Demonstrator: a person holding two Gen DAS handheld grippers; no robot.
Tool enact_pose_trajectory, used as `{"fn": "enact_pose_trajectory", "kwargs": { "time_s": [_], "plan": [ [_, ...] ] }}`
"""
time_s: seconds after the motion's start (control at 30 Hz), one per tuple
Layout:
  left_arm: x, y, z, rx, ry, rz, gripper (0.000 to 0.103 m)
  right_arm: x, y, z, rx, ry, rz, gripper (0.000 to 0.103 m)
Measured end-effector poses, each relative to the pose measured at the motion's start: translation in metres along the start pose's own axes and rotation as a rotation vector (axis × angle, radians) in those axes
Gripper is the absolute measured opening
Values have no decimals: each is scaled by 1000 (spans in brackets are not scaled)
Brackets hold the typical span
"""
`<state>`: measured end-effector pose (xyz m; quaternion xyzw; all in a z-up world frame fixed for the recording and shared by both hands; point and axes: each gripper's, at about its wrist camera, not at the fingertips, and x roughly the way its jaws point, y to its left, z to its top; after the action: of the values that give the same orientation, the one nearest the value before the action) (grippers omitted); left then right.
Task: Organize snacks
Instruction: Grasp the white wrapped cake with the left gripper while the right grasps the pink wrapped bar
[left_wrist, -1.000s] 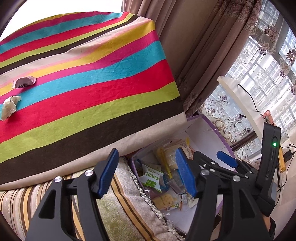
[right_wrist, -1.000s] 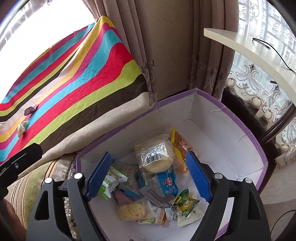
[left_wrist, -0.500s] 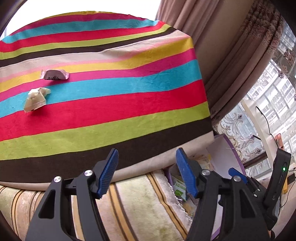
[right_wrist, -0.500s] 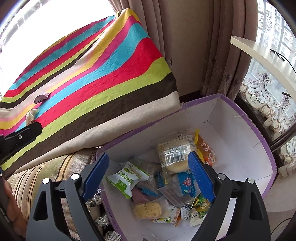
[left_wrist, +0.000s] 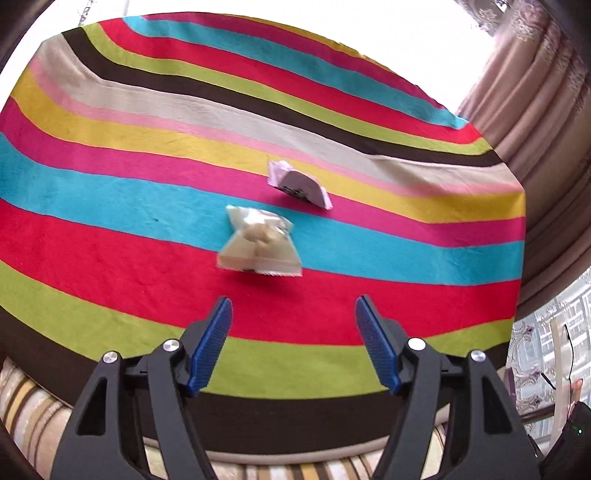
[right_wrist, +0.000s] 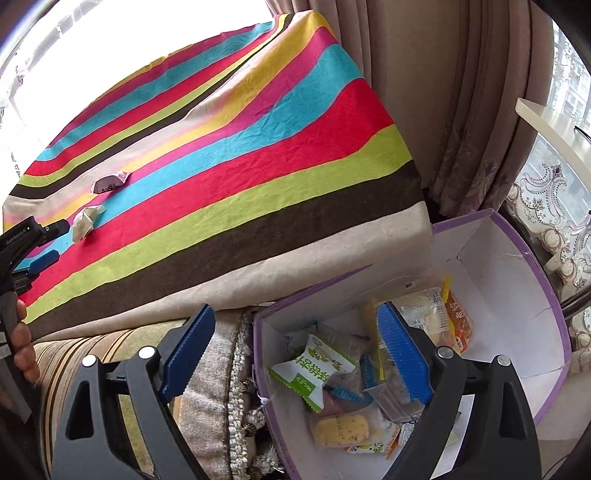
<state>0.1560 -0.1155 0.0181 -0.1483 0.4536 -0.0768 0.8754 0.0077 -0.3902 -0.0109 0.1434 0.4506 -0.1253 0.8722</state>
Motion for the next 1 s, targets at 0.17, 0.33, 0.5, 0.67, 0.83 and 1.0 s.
{"fn": "enact_pose_trajectory", "kwargs": {
  "time_s": [0.17,0.33,0.5,0.67,0.83,1.0],
  "plan": [
    [19,21,27,-5,12,36,71,7,22,13,-35,-3,18,87],
    [41,20,39,25,47,41,71,15,45,28,-78,-13,29,87],
    [59,16,45,61,68,54,71,25,66,48,-101,-32,40,87],
    [73,11,47,139,79,75,52,41,99,68,-167,-47,67,87],
    [68,21,46,117,53,75,48,64,141,92,-257,-54,89,87],
    [60,42,47,42,15,94,47,94,184,113,-334,-49,110,87]
  ]
}}
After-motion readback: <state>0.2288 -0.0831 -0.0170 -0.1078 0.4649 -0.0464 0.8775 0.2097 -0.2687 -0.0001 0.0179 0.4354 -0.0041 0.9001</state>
